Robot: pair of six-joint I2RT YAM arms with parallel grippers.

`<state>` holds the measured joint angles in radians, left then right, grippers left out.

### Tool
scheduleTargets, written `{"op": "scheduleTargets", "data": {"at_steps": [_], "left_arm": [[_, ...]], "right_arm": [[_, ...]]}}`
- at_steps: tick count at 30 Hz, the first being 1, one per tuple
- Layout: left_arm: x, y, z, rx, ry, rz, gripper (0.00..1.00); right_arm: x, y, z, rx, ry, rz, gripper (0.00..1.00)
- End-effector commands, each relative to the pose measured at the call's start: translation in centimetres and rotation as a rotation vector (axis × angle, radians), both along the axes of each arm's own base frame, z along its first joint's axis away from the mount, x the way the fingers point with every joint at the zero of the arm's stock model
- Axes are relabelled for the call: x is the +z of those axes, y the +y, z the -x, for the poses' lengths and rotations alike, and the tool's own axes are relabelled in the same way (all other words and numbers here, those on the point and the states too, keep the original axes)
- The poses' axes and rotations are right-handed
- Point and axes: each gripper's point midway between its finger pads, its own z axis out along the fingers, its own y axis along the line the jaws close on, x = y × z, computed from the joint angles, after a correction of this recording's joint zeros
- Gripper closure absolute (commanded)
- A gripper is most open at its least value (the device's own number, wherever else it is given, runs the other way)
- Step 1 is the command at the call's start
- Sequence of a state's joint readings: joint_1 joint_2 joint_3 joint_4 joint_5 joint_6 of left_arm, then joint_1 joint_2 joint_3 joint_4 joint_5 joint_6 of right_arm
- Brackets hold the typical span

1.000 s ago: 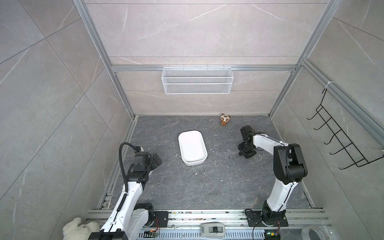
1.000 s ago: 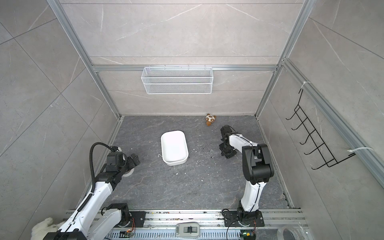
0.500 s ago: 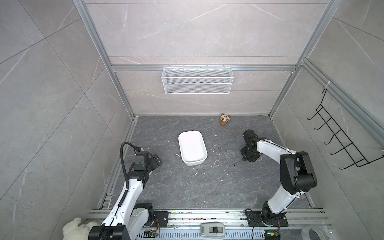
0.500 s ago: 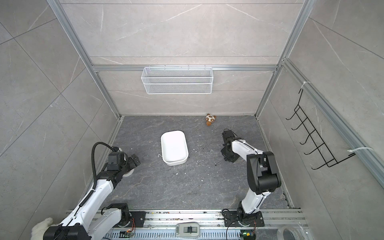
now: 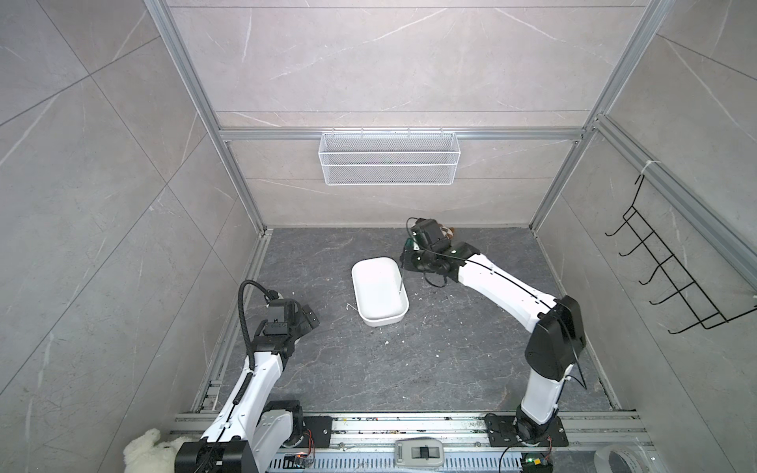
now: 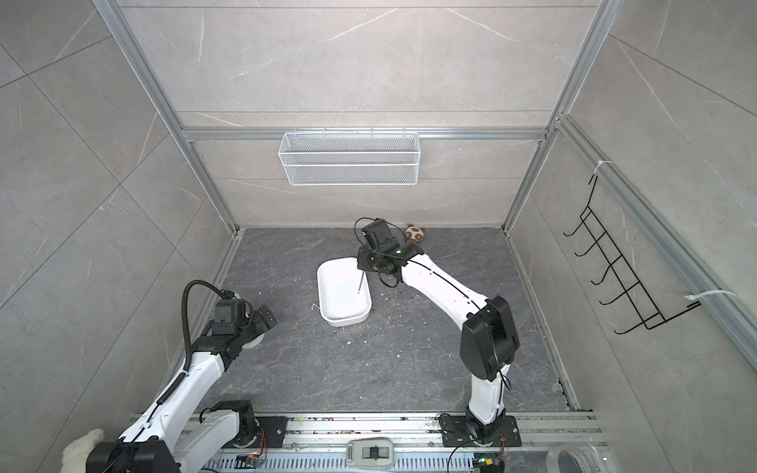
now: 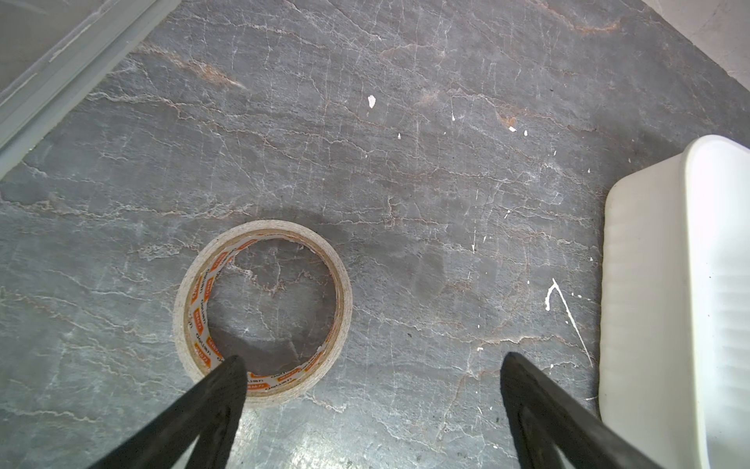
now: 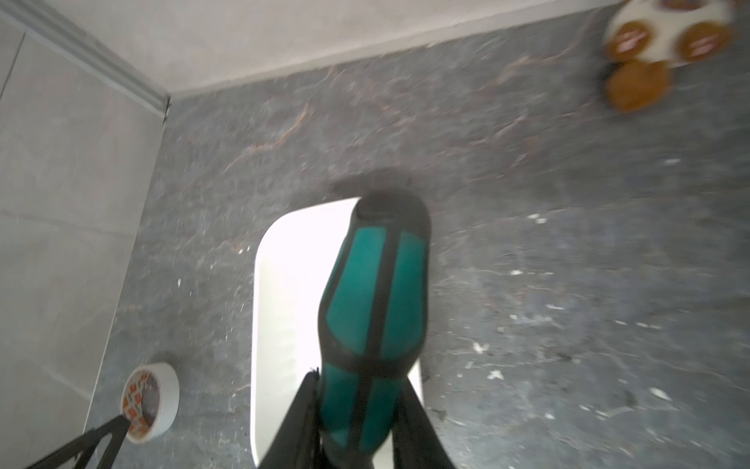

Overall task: Put the screwdriver in the bin
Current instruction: Place the screwdriver into the bin.

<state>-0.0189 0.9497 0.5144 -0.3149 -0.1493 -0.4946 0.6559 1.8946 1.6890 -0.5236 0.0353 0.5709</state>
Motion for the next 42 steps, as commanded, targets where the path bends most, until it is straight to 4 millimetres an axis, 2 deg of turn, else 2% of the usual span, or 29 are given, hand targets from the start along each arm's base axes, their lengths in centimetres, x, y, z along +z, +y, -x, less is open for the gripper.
{"op": "scheduleTargets", "data": {"at_steps": [1,5,12,19,27,35,42], "left_arm": [[1.6,0.2,-0.8,0.014,-0.038,0.000,0.00],[1.5,0.1,-0.9,0.013,-0.032,0.000,0.00],[1.5,0.1,-0.8,0.013,-0.033,0.001,0.00],[1.6,0.1,-0.8,0.013,-0.033,0.001,0.00],[1.6,0.3,-0.7,0.019,-0.034,-0.003,0.00],[1.5,0.2,-0.8,0.018,-0.028,-0.002,0.00],[1.4,0.3,-0.8,0.019,-0.025,-0.003,0.00]], "right_arm": [[-2.6,2.4,0.8,0.092,0.048,0.020,0.88],[-3.5,3.5,1.5,0.114,0.066,0.025,0.88],[-3.2,3.0,1.9,0.125,0.051,0.055,0.88],[-3.4,3.2,1.2,0.143,0.049,0.091,0.87],[-6.6,5.8,0.8,0.190,0.144,0.085,0.85],[-9.4,8.0,1.4,0.241,0.263,0.085,0.85],[-10.7,8.1,1.8,0.248,0.304,0.116,0.80]]}}
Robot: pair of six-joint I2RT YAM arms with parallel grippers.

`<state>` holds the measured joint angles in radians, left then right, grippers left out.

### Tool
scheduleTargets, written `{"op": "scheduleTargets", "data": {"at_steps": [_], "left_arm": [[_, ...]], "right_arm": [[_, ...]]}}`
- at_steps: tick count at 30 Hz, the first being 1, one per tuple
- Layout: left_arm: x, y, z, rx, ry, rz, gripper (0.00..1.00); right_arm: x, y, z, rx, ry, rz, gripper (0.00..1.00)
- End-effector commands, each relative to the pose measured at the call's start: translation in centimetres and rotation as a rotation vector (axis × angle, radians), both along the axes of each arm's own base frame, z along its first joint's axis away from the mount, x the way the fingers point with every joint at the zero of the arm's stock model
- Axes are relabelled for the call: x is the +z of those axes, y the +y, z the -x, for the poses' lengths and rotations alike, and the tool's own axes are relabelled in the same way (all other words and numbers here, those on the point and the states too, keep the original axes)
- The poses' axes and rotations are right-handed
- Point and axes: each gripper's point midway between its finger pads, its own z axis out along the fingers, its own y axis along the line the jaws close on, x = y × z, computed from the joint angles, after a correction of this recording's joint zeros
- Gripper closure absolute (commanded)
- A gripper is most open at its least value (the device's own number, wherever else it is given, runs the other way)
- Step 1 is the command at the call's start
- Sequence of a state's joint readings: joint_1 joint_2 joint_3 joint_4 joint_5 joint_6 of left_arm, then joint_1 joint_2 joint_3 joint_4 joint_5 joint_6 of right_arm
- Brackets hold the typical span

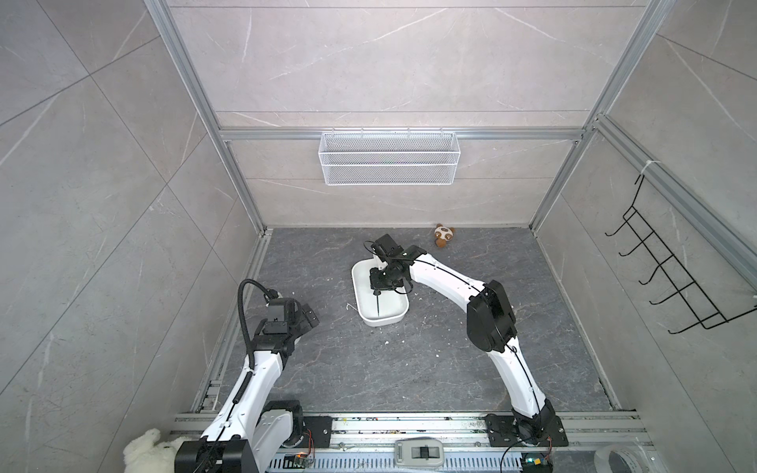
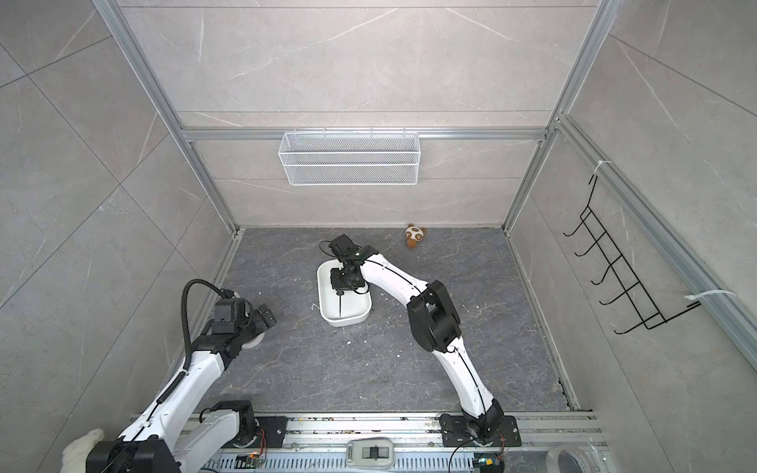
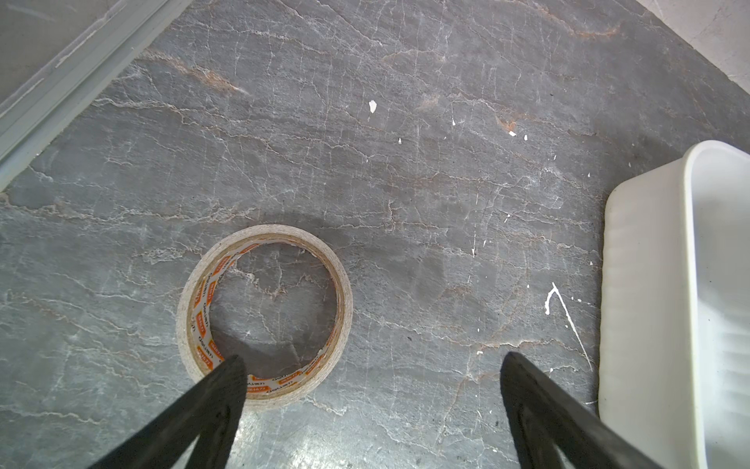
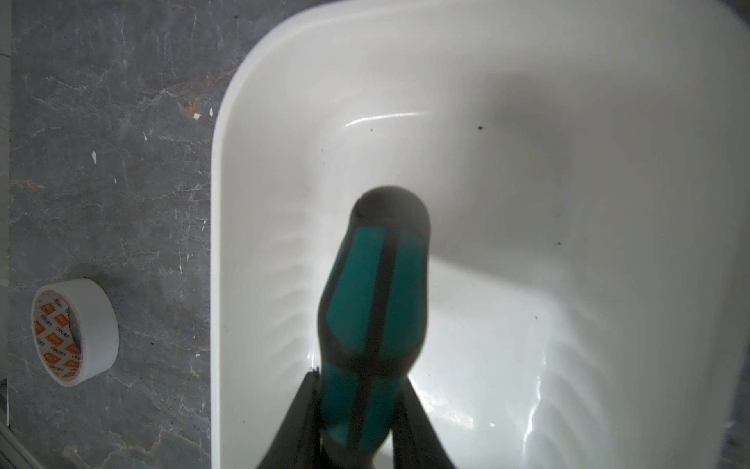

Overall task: Put the screwdriver in the bin
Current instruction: Place the screwdriver into the bin.

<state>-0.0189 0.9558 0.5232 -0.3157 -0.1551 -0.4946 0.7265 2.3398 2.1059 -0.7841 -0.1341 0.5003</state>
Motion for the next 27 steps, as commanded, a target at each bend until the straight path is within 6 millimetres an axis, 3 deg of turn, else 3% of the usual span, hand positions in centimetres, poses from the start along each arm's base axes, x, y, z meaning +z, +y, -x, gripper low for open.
{"op": "scheduleTargets", "data": {"at_steps": [1,3,6,8,19,24,27], "left_arm": [[1.2,0.2,-0.6,0.015,-0.022,0.001,0.00],[1.2,0.2,-0.6,0.015,-0.025,0.001,0.00],[1.2,0.2,-0.6,0.016,-0.023,0.001,0.00],[1.2,0.2,-0.6,0.015,-0.024,0.000,0.00],[1.3,0.2,-0.6,0.016,-0.025,0.002,0.00],[1.2,0.2,-0.6,0.016,-0.024,0.002,0.00],[1.2,0.2,-0.6,0.017,-0.020,-0.001,0.00]], "right_arm": [[0.1,0.3,0.7,0.022,0.025,0.010,0.78],[0.2,0.1,0.6,0.015,0.020,0.015,0.67],[0.5,0.0,0.5,0.011,0.015,0.018,0.40],[0.6,0.0,0.5,0.009,0.017,0.019,0.33],[2.1,-0.3,0.6,0.008,-0.003,0.016,0.32],[4.6,-0.9,0.1,-0.013,-0.078,0.003,0.31],[7.3,-2.7,-0.2,-0.062,-0.197,0.002,0.29]]}}
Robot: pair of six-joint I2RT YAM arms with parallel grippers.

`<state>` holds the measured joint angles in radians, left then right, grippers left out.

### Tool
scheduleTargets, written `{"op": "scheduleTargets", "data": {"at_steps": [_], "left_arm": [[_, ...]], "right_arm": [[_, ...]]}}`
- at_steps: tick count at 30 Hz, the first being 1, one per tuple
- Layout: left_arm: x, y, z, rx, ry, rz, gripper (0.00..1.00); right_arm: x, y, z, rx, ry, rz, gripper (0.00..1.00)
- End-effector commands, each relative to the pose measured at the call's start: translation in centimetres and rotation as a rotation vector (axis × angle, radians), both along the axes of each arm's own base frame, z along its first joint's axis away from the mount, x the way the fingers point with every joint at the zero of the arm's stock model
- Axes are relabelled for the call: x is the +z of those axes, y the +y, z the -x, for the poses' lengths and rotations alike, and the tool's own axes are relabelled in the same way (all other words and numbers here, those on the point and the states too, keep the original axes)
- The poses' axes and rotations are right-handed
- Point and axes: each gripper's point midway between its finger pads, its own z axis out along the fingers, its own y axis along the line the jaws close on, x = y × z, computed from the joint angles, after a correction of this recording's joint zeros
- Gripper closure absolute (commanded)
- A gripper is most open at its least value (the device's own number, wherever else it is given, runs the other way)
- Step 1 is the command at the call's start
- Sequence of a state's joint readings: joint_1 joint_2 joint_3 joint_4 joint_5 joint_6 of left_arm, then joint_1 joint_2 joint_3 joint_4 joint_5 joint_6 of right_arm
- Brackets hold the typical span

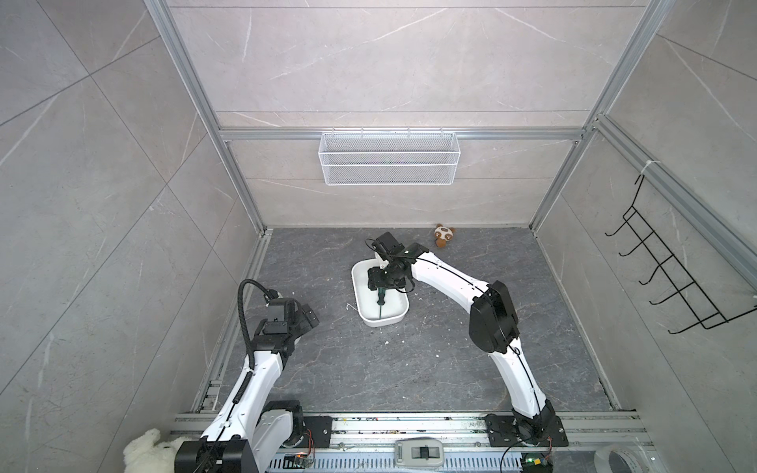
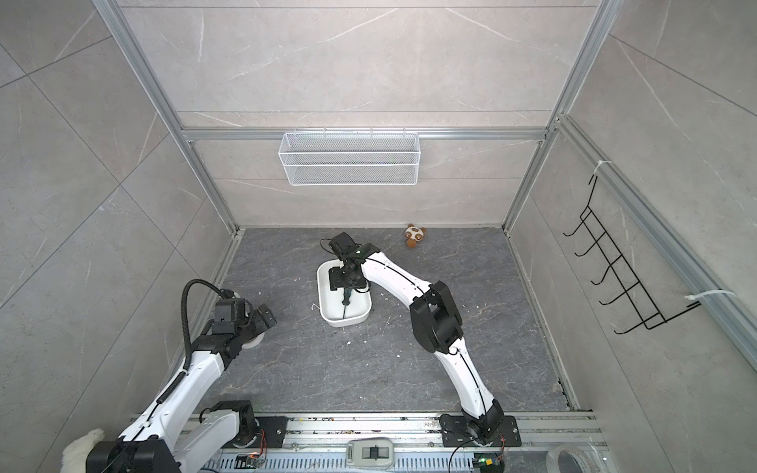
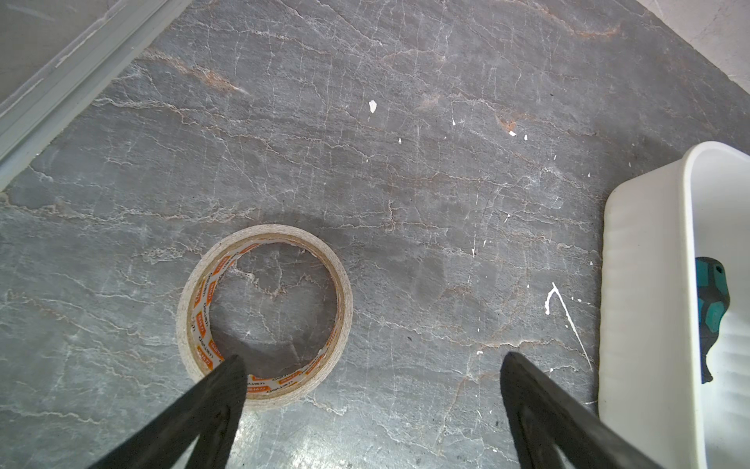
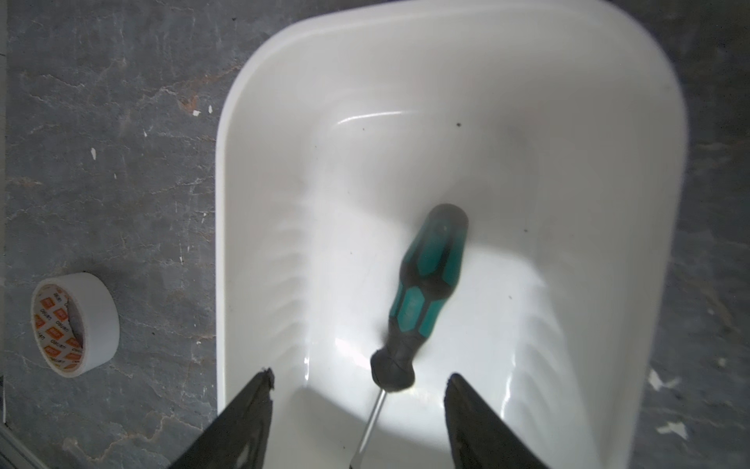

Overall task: Put the screwdriver in the bin
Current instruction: Place the screwdriver into the bin, then reset both arms

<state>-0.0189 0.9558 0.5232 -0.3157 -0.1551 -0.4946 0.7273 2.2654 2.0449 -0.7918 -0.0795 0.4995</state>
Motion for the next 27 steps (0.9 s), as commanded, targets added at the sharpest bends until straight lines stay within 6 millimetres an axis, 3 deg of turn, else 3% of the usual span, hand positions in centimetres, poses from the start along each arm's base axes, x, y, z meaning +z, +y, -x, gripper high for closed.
{"op": "scheduleTargets", "data": {"at_steps": [1,6,9,14,18,21,23,27], "left_arm": [[1.2,0.2,-0.6,0.018,-0.021,-0.002,0.00],[1.4,0.3,-0.5,0.023,-0.033,-0.001,0.00],[1.2,0.1,-0.7,0.014,-0.028,0.006,0.00],[0.7,-0.3,-1.2,-0.007,0.001,0.019,0.00],[0.6,-0.2,-1.3,-0.004,0.010,0.015,0.00],[0.7,-0.1,-1.2,0.001,0.003,0.013,0.00],[0.8,-0.1,-1.0,0.005,-0.001,0.011,0.00],[1.0,0.0,-0.8,0.009,-0.013,0.010,0.00]], "right_arm": [[6.6,-2.2,-0.6,-0.054,-0.220,-0.026,0.28],[10.9,-9.5,0.5,-0.174,-0.545,0.041,0.23],[10.2,-14.3,2.4,-0.215,-0.666,0.151,0.22],[6.1,-22.3,6.2,-0.316,-0.687,0.414,0.20],[7.3,-23.3,7.1,-0.284,-0.816,0.380,0.17],[9.6,-24.2,6.9,-0.313,-1.052,0.361,0.09],[10.5,-25.6,6.3,-0.351,-1.175,0.437,0.06],[9.5,-29.0,4.6,-0.461,-1.124,0.662,0.06]]}}
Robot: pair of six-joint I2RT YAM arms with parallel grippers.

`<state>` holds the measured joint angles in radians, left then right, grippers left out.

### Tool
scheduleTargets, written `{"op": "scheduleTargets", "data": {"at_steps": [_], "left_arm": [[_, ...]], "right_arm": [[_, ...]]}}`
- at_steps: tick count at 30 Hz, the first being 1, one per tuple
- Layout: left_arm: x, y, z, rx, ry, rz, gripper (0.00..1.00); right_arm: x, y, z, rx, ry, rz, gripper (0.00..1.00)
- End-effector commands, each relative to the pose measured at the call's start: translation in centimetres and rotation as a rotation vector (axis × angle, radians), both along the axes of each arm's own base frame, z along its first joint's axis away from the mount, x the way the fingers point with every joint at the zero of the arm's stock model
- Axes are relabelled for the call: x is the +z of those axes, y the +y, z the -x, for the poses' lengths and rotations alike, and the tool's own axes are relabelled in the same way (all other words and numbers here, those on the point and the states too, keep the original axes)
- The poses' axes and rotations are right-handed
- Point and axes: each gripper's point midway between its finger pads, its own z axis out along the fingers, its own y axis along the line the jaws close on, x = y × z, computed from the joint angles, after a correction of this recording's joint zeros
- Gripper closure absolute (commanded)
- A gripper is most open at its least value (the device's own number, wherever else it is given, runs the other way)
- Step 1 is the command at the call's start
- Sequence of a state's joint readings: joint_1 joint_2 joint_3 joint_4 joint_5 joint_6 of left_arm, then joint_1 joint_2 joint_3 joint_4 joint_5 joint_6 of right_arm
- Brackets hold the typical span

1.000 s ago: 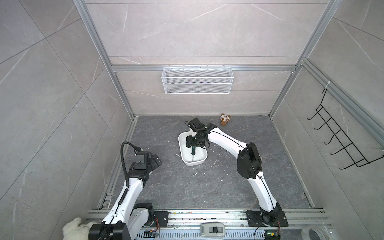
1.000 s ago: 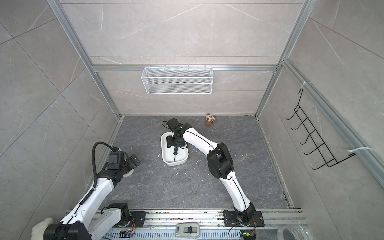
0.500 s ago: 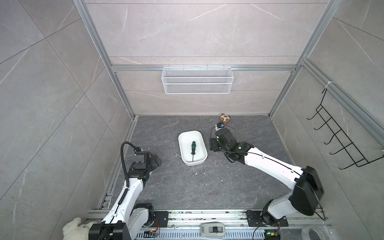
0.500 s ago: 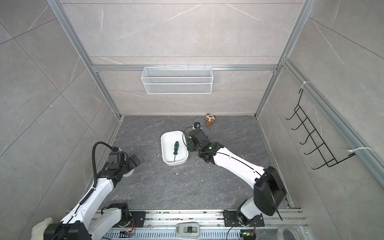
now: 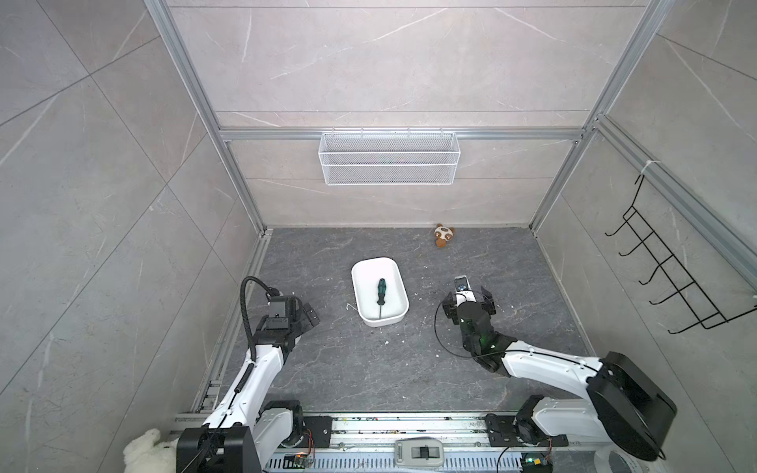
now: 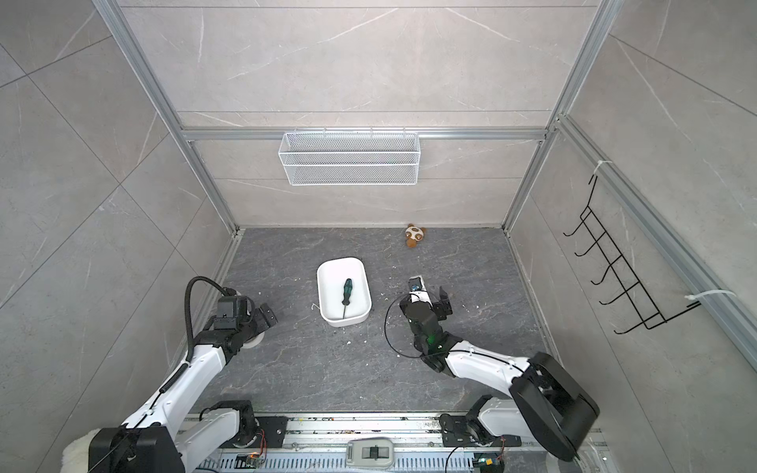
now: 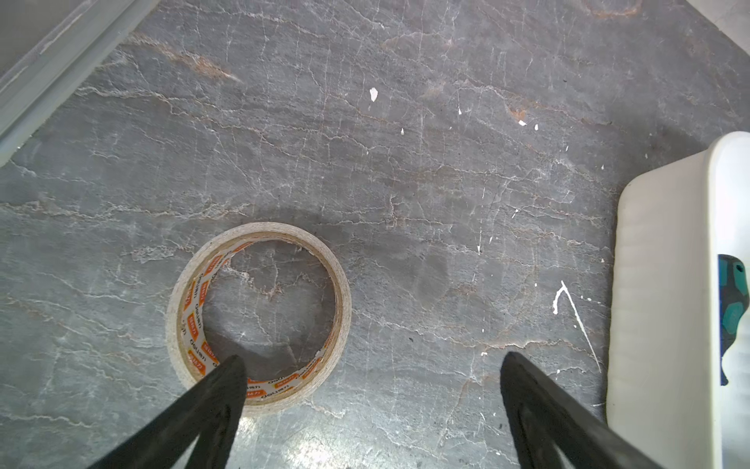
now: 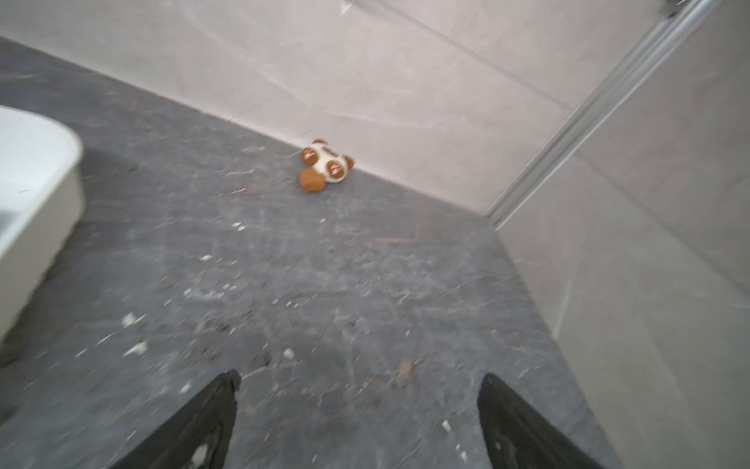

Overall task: Put the screwdriver in the bin
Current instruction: Reset both arms

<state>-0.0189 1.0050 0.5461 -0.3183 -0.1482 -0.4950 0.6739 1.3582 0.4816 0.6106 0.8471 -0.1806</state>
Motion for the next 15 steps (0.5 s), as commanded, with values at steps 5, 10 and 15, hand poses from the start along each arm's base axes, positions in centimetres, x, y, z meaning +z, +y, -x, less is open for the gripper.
{"op": "scheduleTargets", "data": {"at_steps": [5,10,15], "left_arm": [[1.4,0.1,-0.4,0.011,-0.042,0.007,0.00],[1.2,-0.2,-0.7,-0.002,-0.034,0.016,0.00],[1.2,-0.2,-0.7,-0.001,-0.033,0.015,0.00]], "right_arm": [[0.2,-8.0,-0.8,-0.315,-0.091,-0.064,0.07],[-2.6,-10.2,-1.4,-0.311,-0.052,-0.135,0.08],[-3.7,-9.6,-2.4,-0.229,-0.041,-0.163,0.05]]}}
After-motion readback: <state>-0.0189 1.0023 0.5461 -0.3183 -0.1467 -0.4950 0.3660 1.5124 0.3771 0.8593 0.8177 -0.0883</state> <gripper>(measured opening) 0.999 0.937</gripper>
